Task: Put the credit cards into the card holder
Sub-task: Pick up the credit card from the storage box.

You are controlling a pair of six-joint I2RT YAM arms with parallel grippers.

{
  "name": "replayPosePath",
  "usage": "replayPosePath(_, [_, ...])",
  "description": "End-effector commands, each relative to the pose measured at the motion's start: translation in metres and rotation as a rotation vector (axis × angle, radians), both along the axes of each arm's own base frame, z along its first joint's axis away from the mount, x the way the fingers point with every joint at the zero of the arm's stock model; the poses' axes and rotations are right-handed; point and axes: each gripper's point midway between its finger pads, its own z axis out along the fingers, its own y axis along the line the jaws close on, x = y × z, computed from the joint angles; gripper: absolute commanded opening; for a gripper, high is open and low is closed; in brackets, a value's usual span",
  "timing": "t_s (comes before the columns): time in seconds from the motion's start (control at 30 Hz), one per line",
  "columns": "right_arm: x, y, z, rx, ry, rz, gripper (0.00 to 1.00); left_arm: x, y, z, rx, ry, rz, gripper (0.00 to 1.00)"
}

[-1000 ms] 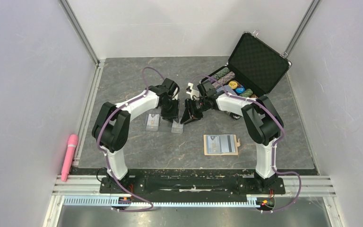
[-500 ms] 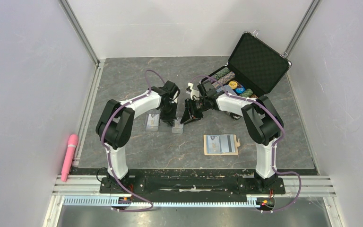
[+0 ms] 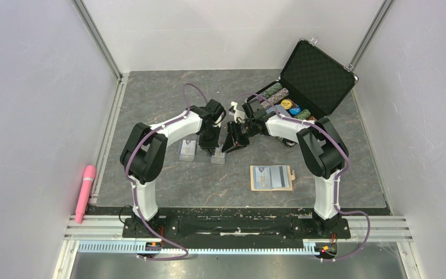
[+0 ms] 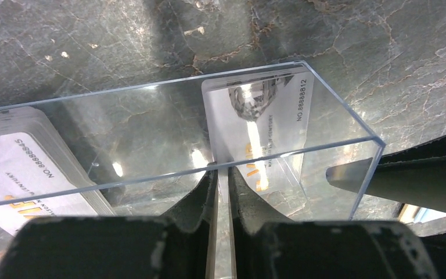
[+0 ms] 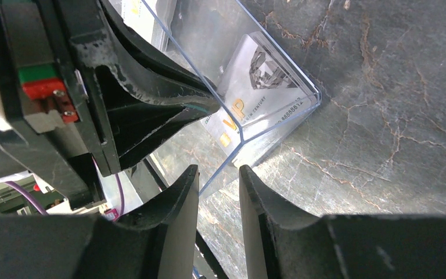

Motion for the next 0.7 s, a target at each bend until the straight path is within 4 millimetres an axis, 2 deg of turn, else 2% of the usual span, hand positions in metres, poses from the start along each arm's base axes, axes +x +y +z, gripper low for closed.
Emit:
replayPosePath(0.0, [-0.008,0.000,-0.007,-0.001,0.012,0.026,0.32,0.000,-0.021,0.011,-0.023,-0.025,-0.093,0.16])
replayPosePath(0.37, [-0.008,0.000,-0.008,-0.002,0.013,0.028,0.31,0.003,-0.033,0.030,-0.073,-0.055,-0.117,0.19])
replayPosePath(0.5, [-0.009,0.000,-0.009,-0.003,0.016,0.028,0.31,0.003,-0.032,0.027,-0.066,-0.050,-0.122,0.19])
replayPosePath(0.67, [-0.010,-0.001,-0.010,-0.006,0.018,0.027,0.31,0.001,-0.018,0.010,0.051,-0.020,-0.139,0.19])
